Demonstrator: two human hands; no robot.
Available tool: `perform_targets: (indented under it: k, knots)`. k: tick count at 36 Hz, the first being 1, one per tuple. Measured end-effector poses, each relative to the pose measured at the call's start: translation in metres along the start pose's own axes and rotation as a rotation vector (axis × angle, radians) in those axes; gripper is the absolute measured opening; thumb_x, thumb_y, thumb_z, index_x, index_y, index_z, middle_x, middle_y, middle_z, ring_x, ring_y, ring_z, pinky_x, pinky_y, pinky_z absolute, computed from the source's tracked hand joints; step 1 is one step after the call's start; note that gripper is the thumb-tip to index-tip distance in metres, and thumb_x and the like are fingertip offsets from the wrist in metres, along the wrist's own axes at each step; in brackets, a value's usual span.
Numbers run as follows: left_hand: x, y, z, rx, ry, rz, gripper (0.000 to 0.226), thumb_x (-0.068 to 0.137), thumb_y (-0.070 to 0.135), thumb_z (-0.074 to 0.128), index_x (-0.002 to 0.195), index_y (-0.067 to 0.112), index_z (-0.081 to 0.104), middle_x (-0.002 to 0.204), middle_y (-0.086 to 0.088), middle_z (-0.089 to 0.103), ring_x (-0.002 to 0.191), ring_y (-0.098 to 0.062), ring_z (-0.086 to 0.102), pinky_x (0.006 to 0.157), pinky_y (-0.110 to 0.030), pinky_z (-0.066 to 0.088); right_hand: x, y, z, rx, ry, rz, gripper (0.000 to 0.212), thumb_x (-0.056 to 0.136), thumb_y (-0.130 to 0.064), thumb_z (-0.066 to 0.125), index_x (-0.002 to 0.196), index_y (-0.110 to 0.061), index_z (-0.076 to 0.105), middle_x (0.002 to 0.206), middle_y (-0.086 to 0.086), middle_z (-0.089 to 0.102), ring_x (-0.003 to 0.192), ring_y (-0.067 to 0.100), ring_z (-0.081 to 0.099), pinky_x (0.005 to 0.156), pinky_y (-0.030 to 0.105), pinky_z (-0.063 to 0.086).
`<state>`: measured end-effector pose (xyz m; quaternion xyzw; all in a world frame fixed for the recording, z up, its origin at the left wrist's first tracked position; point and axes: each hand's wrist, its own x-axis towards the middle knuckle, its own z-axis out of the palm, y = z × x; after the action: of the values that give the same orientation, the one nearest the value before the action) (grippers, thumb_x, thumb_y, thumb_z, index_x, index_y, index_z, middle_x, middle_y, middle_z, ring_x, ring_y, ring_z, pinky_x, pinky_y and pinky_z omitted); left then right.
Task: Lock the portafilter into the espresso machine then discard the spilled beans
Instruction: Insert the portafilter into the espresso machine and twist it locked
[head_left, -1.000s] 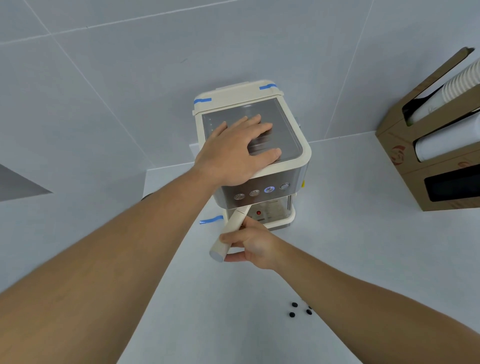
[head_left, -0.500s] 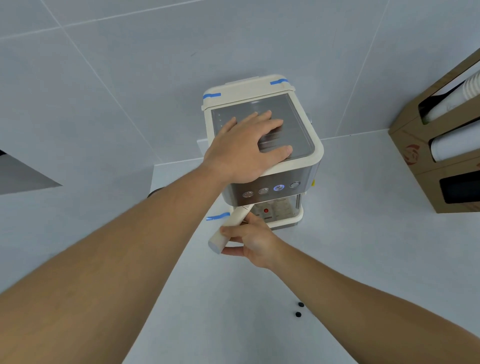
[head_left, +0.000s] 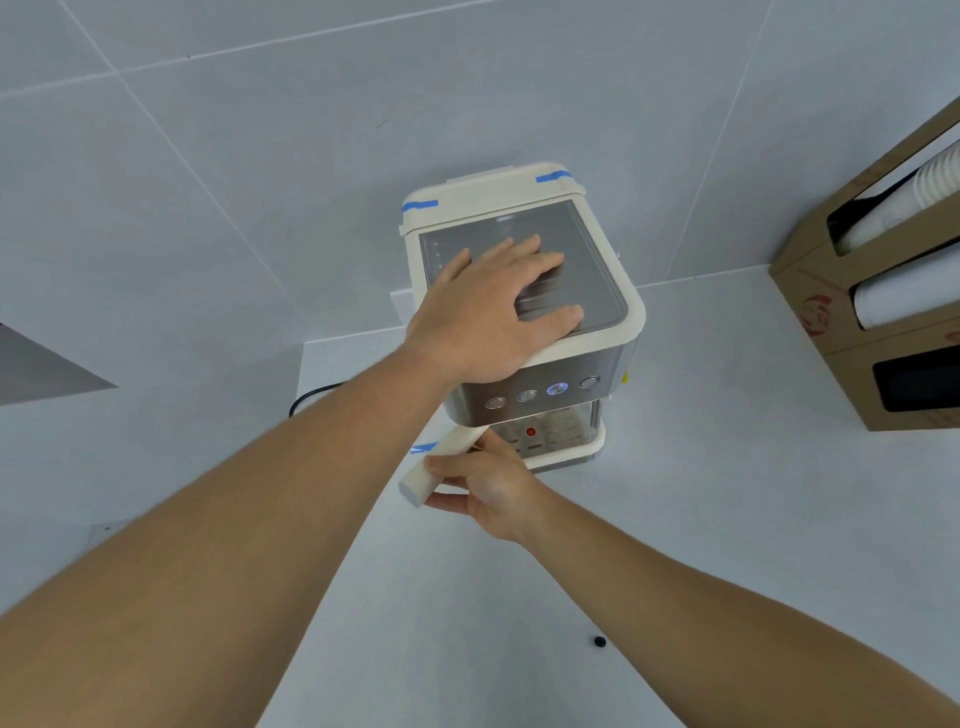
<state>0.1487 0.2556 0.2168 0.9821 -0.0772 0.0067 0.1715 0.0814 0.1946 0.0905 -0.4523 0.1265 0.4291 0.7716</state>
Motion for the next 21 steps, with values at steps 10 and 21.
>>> perform_targets:
  k: [10, 21]
  knots:
    - [0.001, 0.000, 0.000, 0.018, -0.009, 0.005, 0.065, 0.088, 0.067, 0.042, 0.146, 0.039, 0.035, 0.161, 0.012, 0.023, 0.149, -0.007, 0.013, 0.122, -0.040, 0.004, 0.012, 0.004, 0.017, 0.056, 0.090, -0.051, 0.051, 0.078, 0.005, 0.073, 0.123, -0.003, 0.051, 0.110, 0.012, 0.065, 0.095, 0.026, 0.070, 0.074, 0.043, 0.062]
    - [0.001, -0.002, 0.001, 0.012, 0.000, 0.005, 0.065, 0.087, 0.067, 0.042, 0.145, 0.040, 0.035, 0.161, 0.014, 0.023, 0.149, -0.006, 0.013, 0.122, -0.039, 0.005, -0.001, 0.006, -0.002, -0.011, 0.022, -0.049, 0.047, 0.077, 0.008, 0.069, 0.118, -0.010, 0.052, 0.103, 0.009, 0.064, 0.090, 0.024, 0.067, 0.070, 0.042, 0.060]
